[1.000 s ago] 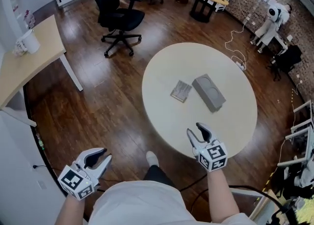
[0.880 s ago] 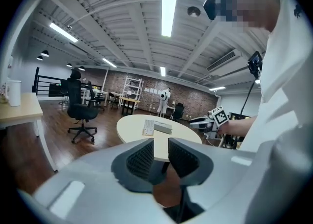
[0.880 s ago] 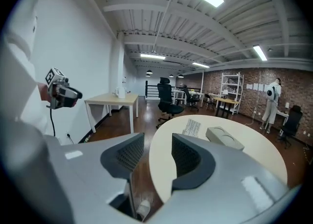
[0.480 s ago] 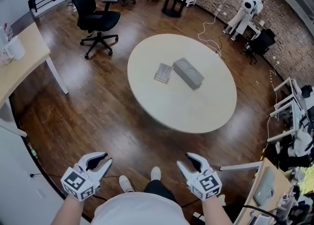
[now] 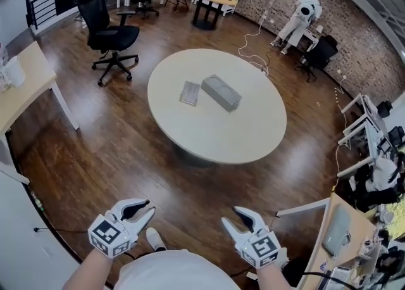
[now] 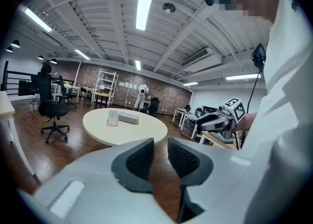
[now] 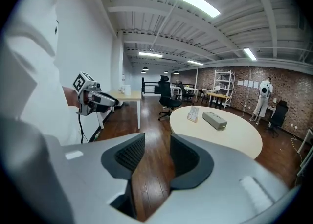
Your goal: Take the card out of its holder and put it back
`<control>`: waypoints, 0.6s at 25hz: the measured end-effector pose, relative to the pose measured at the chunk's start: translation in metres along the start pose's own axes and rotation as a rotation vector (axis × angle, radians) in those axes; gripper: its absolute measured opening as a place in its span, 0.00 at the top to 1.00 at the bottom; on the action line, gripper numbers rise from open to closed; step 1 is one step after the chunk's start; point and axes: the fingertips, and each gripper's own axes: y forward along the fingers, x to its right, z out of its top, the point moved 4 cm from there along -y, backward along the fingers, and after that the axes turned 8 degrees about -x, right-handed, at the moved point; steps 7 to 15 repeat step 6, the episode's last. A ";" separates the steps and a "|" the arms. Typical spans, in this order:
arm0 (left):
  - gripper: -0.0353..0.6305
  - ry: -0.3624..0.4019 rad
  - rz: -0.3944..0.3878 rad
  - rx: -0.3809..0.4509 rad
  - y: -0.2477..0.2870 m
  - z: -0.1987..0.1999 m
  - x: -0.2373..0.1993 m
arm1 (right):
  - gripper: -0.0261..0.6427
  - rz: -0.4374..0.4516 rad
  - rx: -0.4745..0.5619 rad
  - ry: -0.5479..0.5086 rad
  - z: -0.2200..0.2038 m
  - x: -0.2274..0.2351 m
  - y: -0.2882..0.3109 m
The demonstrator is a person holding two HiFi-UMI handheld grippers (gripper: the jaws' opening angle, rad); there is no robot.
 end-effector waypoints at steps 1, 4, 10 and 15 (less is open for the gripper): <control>0.81 0.006 -0.007 -0.001 0.004 0.000 0.010 | 0.71 -0.007 0.003 0.004 -0.005 -0.001 -0.010; 0.81 0.014 -0.024 0.003 0.014 0.001 0.043 | 0.71 -0.006 0.003 0.017 -0.028 -0.001 -0.038; 0.81 0.016 -0.030 0.005 0.018 0.002 0.064 | 0.72 -0.004 -0.002 0.022 -0.043 -0.001 -0.057; 0.81 0.016 -0.030 0.005 0.018 0.002 0.064 | 0.72 -0.004 -0.002 0.022 -0.043 -0.001 -0.057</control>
